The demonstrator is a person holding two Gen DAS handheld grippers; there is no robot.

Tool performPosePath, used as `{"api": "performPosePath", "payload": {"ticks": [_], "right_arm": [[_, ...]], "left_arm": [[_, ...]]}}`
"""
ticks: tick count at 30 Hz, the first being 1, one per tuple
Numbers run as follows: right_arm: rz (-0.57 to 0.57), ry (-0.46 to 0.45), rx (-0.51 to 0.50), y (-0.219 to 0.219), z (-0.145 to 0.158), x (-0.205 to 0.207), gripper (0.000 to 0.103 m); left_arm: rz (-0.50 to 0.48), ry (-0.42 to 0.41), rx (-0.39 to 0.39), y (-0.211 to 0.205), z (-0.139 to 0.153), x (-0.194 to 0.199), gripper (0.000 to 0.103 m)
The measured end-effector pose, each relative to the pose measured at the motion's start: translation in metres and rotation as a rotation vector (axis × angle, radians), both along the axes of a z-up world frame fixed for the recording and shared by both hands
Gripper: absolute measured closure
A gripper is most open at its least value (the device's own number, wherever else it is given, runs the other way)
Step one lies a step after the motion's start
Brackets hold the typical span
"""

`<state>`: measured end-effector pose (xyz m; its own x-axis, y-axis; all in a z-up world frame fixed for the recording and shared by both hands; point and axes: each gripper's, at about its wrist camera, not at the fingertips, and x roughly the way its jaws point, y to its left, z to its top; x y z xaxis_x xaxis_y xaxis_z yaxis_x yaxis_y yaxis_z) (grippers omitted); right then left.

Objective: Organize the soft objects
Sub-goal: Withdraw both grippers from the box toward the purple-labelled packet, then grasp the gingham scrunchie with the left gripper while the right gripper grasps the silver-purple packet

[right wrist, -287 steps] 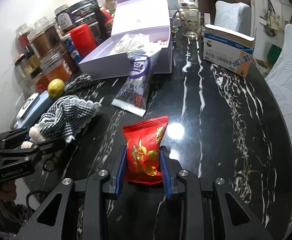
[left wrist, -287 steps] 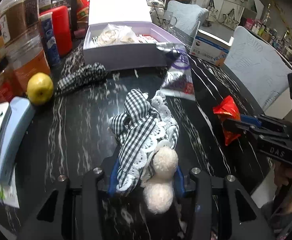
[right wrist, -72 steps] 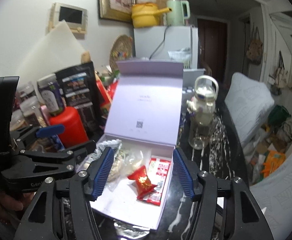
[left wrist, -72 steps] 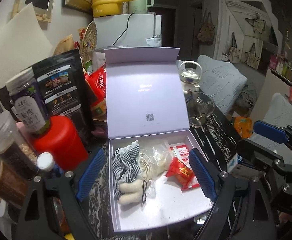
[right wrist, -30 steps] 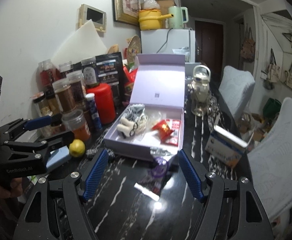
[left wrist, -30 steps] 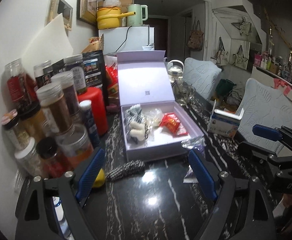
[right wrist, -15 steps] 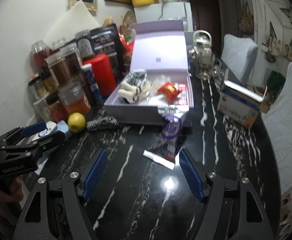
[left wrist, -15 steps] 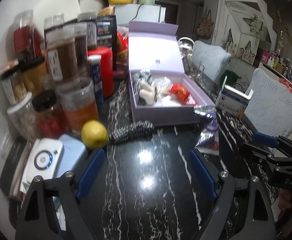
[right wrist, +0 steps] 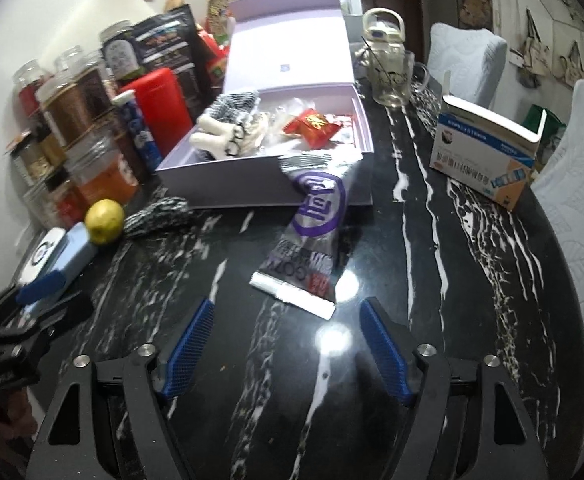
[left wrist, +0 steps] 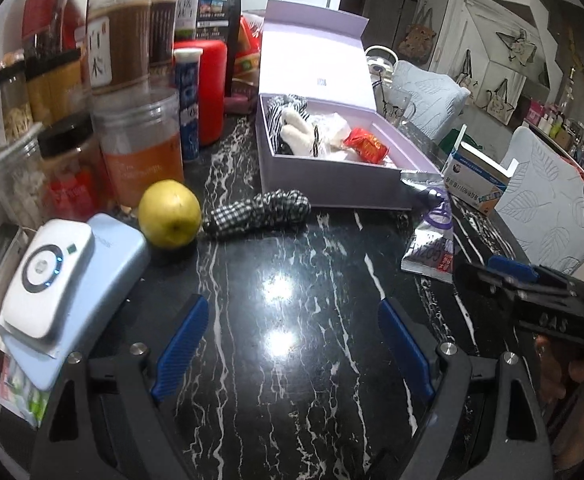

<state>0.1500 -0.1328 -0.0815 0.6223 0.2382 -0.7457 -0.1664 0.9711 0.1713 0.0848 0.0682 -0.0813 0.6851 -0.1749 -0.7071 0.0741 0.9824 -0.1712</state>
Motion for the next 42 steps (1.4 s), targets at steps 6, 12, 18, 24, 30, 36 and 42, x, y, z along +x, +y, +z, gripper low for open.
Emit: {"api": "performPosePath", "payload": {"ticks": [6, 12, 18, 24, 30, 36, 42], "right_arm": [[-0.029, 0.013, -0.013, 0.0, -0.007, 0.034, 0.02], [0.018, 0.013, -0.058, 0.007, -0.013, 0.065, 0.019], [0.042, 0.012, -0.078, 0.003, -0.021, 0.081, 0.057], [0.08, 0.006, -0.037, -0.002, -0.02, 0.076, 0.066], [0.086, 0.004, -0.005, -0.011, -0.016, 0.068, 0.066], [0.082, 0.023, 0.014, -0.018, -0.017, 0.061, 0.066], [0.074, 0.031, 0.019, -0.023, -0.019, 0.054, 0.066]], "left_arm": [[0.006, 0.015, 0.01, -0.002, -0.007, 0.019, 0.016], [-0.009, 0.007, 0.079, -0.007, -0.006, 0.047, 0.016], [-0.025, -0.029, 0.139, -0.009, -0.002, 0.077, 0.016], [-0.04, -0.03, 0.17, -0.008, -0.005, 0.105, 0.02], [-0.114, 0.012, 0.184, -0.016, -0.014, 0.125, 0.027], [-0.138, 0.082, 0.196, -0.021, -0.026, 0.136, 0.056], [-0.169, 0.097, 0.251, -0.035, -0.028, 0.123, 0.059]]}}
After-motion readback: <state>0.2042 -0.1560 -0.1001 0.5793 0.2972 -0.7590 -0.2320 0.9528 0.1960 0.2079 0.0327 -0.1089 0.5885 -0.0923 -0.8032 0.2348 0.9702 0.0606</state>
